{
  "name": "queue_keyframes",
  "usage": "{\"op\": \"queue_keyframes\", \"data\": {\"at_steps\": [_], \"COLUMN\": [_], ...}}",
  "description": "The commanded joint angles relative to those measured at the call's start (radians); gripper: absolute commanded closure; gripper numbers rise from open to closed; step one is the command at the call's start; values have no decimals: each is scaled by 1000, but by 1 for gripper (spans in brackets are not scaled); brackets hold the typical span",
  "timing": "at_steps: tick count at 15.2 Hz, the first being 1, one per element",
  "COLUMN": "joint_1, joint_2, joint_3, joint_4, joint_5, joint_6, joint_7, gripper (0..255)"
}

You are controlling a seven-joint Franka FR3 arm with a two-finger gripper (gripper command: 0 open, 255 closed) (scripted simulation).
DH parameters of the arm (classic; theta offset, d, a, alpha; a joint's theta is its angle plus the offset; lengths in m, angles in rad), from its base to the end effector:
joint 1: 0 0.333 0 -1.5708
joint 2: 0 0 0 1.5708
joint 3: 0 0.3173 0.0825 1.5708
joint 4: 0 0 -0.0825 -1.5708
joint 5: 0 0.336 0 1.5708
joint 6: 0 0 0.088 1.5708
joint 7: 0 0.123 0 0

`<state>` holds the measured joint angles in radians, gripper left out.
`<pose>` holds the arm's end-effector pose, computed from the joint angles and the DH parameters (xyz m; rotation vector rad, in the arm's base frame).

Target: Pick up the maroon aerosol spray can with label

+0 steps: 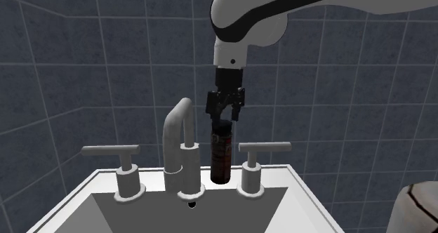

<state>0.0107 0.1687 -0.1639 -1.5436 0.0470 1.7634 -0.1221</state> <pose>0.5677 -0.0754 0.5491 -3.1284 0.0561 -0.0868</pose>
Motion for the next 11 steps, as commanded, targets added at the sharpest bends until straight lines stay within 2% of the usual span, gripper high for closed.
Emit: {"op": "queue_keyframes", "data": {"at_steps": [1,4,5,11], "joint_1": [1,1,1,1], "joint_2": [-1,-2,-2,-2], "joint_3": [1,1,1,1], "joint_4": [-29,-52,-53,-51], "joint_5": [0,0,0,0], "joint_6": [28,50,51,50], "joint_7": [0,0,-1,0], "gripper": [0,0,255,255]}}
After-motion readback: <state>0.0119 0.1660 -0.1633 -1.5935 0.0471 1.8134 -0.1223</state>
